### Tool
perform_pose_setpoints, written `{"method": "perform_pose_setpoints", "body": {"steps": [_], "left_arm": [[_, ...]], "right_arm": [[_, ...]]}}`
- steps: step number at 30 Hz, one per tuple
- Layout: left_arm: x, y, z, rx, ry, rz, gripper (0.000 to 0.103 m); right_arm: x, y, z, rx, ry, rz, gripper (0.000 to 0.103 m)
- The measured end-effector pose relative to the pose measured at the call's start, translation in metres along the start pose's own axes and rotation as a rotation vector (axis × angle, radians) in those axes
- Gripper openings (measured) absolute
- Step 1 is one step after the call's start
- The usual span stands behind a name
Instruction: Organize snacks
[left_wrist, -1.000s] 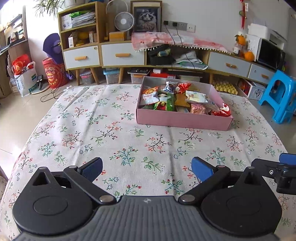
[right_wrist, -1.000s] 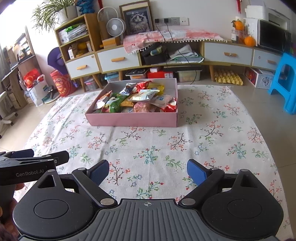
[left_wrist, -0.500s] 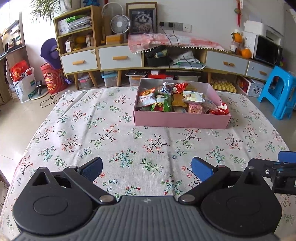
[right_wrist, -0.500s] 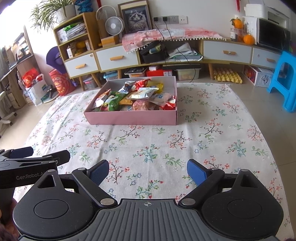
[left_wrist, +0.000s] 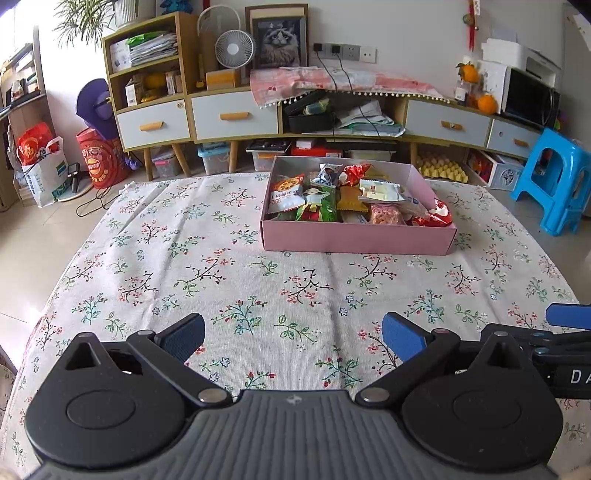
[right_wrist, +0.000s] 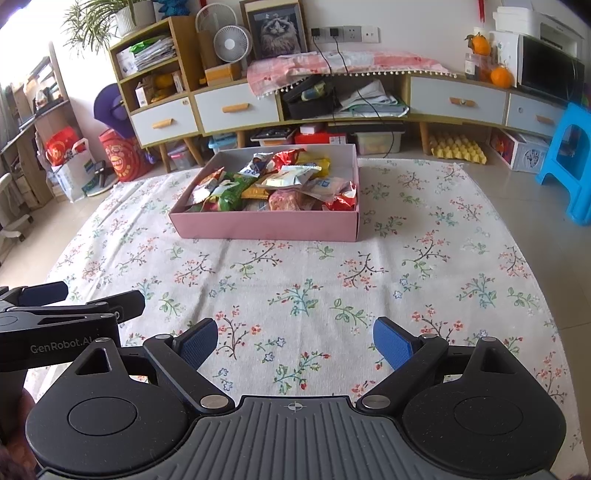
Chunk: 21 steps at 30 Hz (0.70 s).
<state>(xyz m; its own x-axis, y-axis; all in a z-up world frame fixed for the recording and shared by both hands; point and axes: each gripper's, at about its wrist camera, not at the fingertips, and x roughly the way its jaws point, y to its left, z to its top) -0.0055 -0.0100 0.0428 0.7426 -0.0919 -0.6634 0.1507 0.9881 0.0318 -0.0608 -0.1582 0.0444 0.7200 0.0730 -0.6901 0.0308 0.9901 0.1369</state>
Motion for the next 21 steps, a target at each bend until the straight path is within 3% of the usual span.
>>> {"method": "perform_pose_setpoints", "body": {"steps": [21], "left_arm": [[-0.0023, -0.0016, -0.0005, 0.019, -0.009, -0.019, 0.103]], "right_arm": [[0.0011, 0.0049, -0.0018, -0.015, 0.001, 0.003, 0.093]]}}
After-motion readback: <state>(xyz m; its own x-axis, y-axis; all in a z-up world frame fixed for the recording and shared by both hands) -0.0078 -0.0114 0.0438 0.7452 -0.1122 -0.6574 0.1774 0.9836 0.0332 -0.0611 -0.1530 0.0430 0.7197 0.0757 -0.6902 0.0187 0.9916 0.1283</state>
